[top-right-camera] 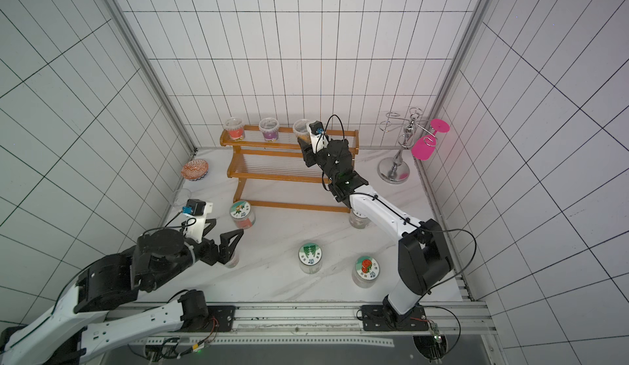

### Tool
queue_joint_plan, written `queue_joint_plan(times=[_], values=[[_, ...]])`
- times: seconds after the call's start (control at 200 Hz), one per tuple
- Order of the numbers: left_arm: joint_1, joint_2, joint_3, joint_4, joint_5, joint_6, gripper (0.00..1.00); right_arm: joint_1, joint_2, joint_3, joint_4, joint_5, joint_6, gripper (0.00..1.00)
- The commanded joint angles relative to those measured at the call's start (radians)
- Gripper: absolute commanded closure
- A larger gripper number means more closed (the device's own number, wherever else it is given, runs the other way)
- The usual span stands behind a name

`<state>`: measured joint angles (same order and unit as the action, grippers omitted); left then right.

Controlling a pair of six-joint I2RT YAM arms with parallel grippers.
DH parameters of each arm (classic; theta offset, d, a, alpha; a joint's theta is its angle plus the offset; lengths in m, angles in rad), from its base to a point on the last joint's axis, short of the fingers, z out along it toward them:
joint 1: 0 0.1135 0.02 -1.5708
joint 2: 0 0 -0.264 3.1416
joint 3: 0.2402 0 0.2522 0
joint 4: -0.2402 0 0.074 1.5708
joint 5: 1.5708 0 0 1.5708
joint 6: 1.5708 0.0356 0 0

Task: Place the seed container on the shelf
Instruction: Place the seed jar on the shelf.

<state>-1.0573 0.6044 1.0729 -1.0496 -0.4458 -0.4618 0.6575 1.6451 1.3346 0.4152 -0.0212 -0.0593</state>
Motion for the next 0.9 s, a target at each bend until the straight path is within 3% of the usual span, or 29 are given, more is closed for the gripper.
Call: queue_joint_plan(times=[0.0, 0.57, 0.9], values=[[0.005, -0.013, -0.014, 0.03, -0.013, -0.006, 0.01, -0.012, 0.028, 0.087, -0.048, 0.032, 0.017, 0.48], [0.005, -0.012, -0.024, 0.039, -0.011, -0.012, 0.01, -0.03, 0.114, 0.176, -0.137, 0.072, 0.019, 0.48], [0.005, -0.021, -0.025, 0.037, -0.016, -0.021, 0.01, -0.036, 0.134, 0.198, -0.153, 0.069, 0.024, 0.4]])
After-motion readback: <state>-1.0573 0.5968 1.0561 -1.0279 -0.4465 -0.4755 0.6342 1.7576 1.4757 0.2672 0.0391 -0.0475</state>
